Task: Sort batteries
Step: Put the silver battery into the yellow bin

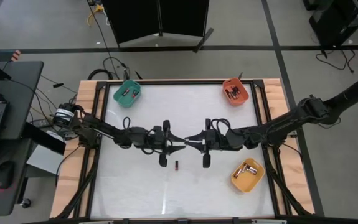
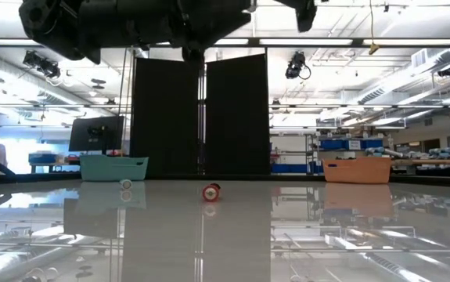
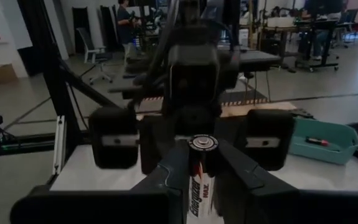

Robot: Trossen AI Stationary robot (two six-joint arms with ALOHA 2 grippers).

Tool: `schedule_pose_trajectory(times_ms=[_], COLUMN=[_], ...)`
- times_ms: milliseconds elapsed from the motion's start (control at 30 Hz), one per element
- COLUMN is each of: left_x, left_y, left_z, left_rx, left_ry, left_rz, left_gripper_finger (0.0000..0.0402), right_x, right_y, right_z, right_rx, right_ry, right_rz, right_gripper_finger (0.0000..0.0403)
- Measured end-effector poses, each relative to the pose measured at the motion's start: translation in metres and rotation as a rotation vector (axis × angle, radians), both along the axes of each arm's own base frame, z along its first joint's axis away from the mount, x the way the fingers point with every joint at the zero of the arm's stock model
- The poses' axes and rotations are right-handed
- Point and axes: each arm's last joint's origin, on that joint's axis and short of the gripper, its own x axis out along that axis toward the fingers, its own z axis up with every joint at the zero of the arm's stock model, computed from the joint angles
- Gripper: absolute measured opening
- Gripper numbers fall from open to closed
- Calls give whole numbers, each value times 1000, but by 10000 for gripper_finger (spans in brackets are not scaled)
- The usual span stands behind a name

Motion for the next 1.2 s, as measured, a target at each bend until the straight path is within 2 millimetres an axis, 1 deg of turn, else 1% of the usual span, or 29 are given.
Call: schedule_pose_trajectory(times_ms=[133, 233, 333, 433, 533, 700, 800, 900, 1033, 1200], left_x=[0, 1, 1, 1, 1, 0, 0, -1, -1, -4], left_y=[0, 1, 0, 0, 0, 0, -3, -5, -9, -11], left_z=[-4, -8, -11, -12, -13, -13, -14, -15, -15, -12], left_rx=[61, 102, 119, 123, 125, 144, 154, 157, 177, 182], left_ry=[42, 77, 104, 120, 123, 128, 137, 142, 140, 156], left_rz=[29, 38, 37, 37, 37, 37, 30, 21, 12, 6], left_gripper_finger=[136, 140, 141, 141, 142, 142, 143, 143, 143, 143], right_x=[-11, -20, -31, -44, -63, -94, -110, -126, -141, -152], right_y=[1, 4, 10, 17, 23, 41, 53, 60, 62, 60], right_z=[12, 19, 19, 10, -3, -14, -19, -27, -43, -64], right_rx=[14, 48, 120, 212, 325, 491, 556, 587, 593, 613], right_ry=[71, 179, 333, 532, 731, 962, 1047, 1123, 1181, 1256], right_rz=[-23, -40, -56, -111, -182, -254, -283, -338, -420, -462], right_gripper_finger=[61, 61, 61, 61, 61, 61, 61, 61, 61, 61])
